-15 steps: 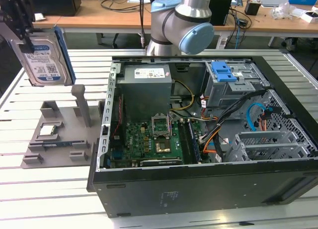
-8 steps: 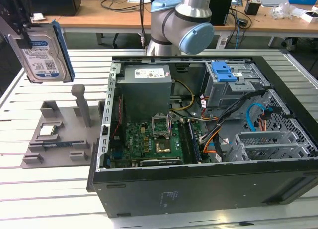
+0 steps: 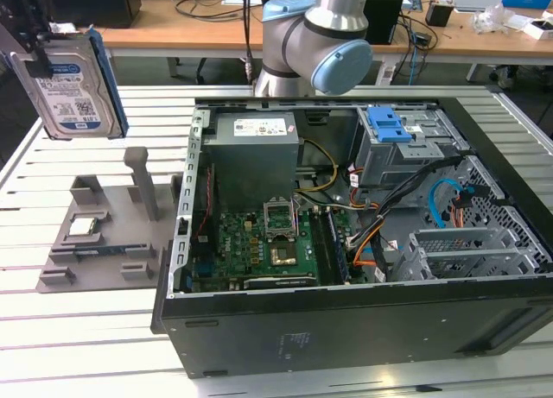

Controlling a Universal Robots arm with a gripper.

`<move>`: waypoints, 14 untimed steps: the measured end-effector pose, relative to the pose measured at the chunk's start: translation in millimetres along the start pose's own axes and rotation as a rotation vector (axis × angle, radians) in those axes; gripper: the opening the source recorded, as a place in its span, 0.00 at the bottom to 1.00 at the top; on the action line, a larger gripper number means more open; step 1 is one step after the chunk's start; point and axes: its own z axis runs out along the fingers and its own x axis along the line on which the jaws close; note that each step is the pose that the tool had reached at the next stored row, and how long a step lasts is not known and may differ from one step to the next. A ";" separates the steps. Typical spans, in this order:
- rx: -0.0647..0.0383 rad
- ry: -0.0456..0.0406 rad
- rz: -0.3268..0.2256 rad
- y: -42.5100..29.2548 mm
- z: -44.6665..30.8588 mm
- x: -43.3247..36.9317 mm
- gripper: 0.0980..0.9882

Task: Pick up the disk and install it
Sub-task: 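Pick up the disk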

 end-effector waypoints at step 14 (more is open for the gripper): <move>0.000 0.0000 0.000 1.1 -30.3 -0.6 0.30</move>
